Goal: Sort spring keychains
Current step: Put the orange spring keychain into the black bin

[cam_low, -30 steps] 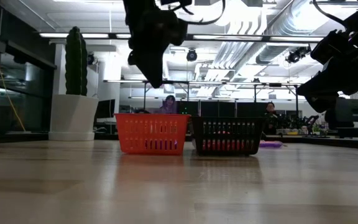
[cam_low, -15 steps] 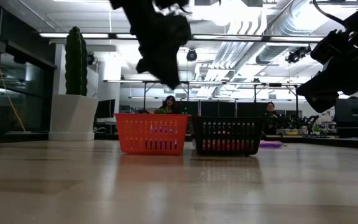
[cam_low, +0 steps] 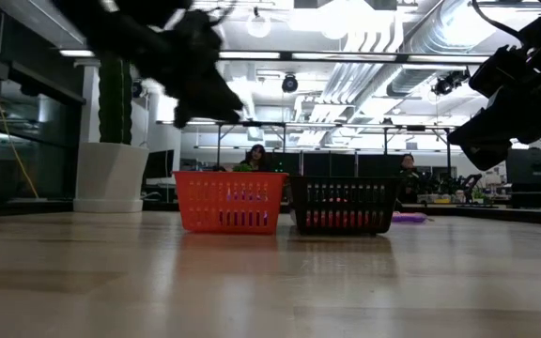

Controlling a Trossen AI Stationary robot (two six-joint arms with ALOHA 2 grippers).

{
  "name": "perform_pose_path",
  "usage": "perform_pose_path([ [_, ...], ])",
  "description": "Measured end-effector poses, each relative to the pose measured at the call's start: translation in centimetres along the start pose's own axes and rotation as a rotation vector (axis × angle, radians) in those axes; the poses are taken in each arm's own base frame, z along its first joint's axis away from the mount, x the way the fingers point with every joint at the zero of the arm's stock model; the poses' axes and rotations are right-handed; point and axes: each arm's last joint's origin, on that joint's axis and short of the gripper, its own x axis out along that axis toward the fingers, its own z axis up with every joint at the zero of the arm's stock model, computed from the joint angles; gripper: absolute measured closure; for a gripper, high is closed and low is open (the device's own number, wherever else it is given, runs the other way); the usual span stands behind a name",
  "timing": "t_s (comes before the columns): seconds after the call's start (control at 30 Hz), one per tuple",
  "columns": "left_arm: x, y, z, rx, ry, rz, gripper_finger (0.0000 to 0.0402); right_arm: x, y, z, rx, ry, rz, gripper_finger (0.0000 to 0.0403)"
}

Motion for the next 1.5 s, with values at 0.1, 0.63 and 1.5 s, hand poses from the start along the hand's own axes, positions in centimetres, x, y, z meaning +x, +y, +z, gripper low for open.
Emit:
perform_pose_path([
  [0.1,-2.3,1.0,-0.9,0.052,-0.080,-0.005,0.0279,0.0,0.0,0.0,0.000,0.001,-0.001,0.0391],
  [0.63,-10.8,3.8,-8.0,0.181,-0.308,-0.124,0.0279,0.0,0.0,0.0,0.000,0.000,0.000,0.0391],
  [1.5,-13.1,3.7,-12.5,0.424,-0.494,-0.101,0.0279,0.0,0.0,0.0,0.000,0.000,-0.001,0.0391],
])
